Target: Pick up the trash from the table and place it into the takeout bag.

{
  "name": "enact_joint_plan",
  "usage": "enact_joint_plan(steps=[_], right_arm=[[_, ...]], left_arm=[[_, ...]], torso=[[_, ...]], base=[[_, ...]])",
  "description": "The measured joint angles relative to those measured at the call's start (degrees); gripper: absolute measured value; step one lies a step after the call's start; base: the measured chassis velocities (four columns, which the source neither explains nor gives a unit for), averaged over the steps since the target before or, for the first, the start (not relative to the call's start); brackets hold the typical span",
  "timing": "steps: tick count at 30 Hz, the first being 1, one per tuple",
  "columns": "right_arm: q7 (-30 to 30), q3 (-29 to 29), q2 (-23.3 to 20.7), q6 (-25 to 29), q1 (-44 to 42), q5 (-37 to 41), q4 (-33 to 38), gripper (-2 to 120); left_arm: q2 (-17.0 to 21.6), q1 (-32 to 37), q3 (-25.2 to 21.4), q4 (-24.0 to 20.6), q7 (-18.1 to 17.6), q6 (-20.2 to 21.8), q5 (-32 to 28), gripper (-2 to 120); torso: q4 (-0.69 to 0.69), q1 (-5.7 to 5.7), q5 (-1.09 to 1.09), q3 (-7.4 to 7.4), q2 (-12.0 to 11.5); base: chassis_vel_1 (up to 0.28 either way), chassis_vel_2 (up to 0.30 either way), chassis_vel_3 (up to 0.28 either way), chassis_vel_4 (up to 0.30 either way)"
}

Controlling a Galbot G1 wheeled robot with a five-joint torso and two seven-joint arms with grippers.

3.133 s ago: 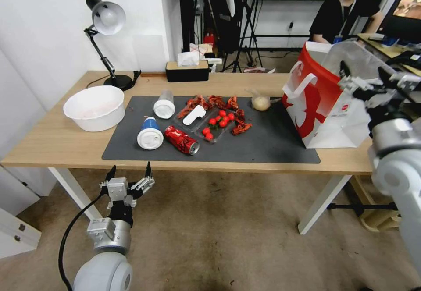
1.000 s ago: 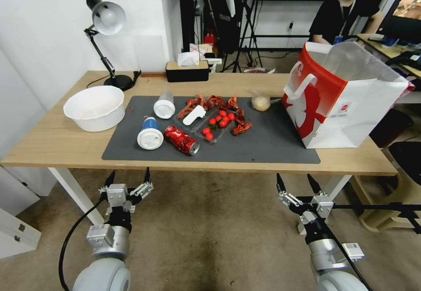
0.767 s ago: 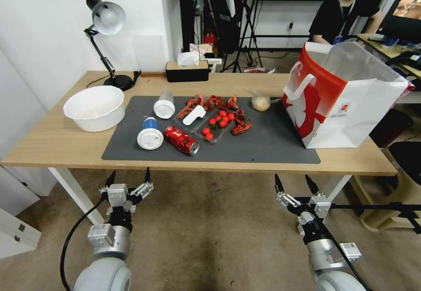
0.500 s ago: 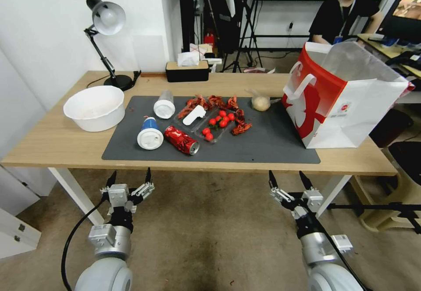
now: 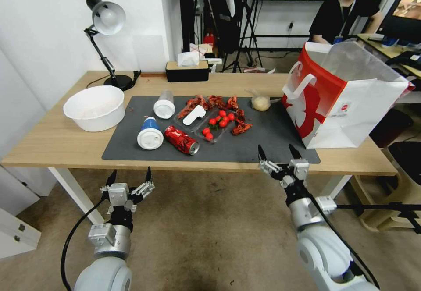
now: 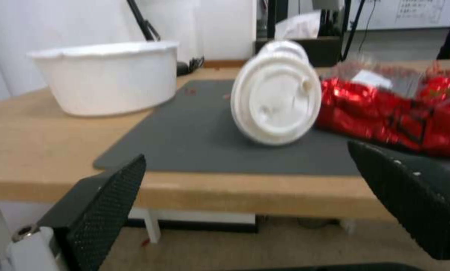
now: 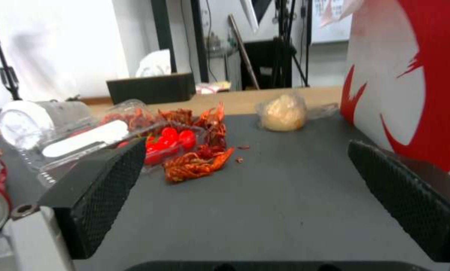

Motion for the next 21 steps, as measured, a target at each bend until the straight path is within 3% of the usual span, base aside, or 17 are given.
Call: enact_joint_plan(steps=[6, 12, 21], right_arm=[[1.4, -0.7, -1.5, -4.7, 4.6, 2.8, -1.3, 100], [3.6, -1.3, -4.7, -13.2, 12.5, 9.7, -2.9, 100], [4.1, -2.7, -7.2, -18.3, 18.7, 14.7, -5.9, 100]], left_arm=[[-0.1, 0.1, -0.2, -0.3, 0.1, 0.1, 0.0, 100], [-0.2, -0.2, -0.7, -0.2, 0.5, 0.1, 0.0, 100], [-0.4, -0.3, -0.4, 0.3, 0.5, 0.2, 0.1, 100]], torso=[[0.00, 0.01, -0.01, 0.00, 0.0], [0.00, 0.00, -0.02, 0.00, 0.0], [0.00, 0.00, -0.03, 0.00, 0.0]], base=[[0.000, 0.000, 0.000, 0.000], [0.000, 0.000, 0.000, 0.000], [0.000, 0.000, 0.000, 0.000]])
